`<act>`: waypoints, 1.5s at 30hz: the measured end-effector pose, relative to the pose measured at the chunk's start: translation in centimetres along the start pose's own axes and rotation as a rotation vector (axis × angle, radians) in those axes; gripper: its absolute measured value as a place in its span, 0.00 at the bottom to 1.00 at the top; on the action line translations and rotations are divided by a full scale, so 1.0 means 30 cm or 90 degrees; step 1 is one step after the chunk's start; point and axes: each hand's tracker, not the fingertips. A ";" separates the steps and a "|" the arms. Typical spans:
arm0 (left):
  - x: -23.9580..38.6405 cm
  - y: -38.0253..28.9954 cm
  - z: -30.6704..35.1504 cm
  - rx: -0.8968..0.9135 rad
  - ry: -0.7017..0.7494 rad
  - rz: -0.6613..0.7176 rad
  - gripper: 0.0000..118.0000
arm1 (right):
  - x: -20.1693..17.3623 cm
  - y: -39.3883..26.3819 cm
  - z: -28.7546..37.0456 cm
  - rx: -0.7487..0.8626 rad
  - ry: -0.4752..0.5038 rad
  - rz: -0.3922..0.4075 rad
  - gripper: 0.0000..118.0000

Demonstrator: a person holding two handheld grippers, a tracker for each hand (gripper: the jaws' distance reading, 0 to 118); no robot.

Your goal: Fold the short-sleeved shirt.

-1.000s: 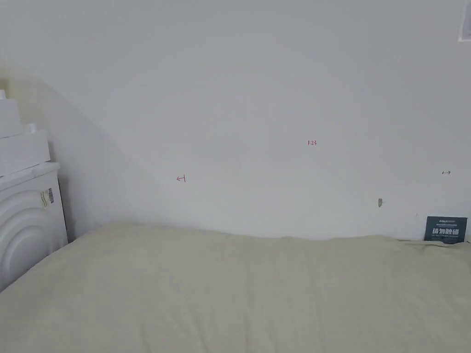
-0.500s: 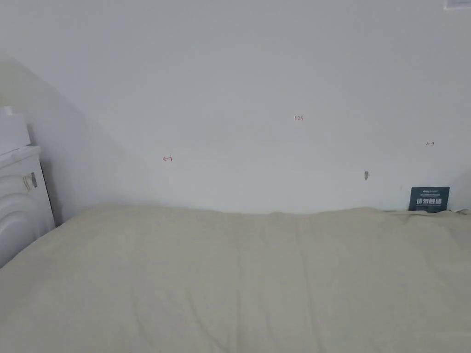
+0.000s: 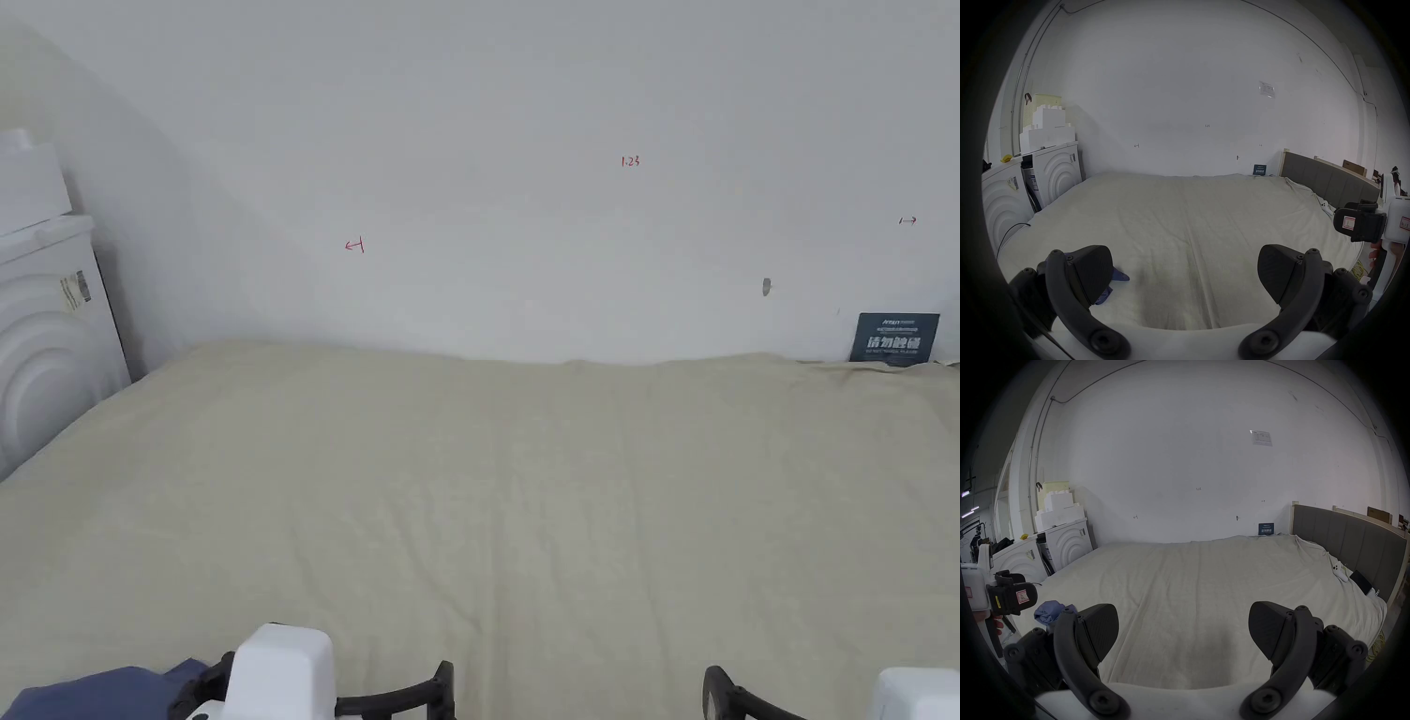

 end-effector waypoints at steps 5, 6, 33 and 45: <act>0.003 -0.002 -0.003 -0.004 -0.002 -0.002 1.00 | -0.012 -0.002 -0.005 -0.006 0.010 0.003 0.92; 0.002 -0.002 -0.003 -0.004 -0.003 0.000 1.00 | -0.014 -0.002 -0.004 -0.005 0.010 0.006 0.92; -0.005 -0.006 -0.013 -0.010 -0.009 0.010 1.00 | -0.013 -0.001 -0.006 -0.012 0.009 0.023 0.92; 0.004 -0.006 -0.026 -0.029 -0.019 0.020 1.00 | -0.039 0.029 -0.025 -0.063 -0.006 -0.110 0.92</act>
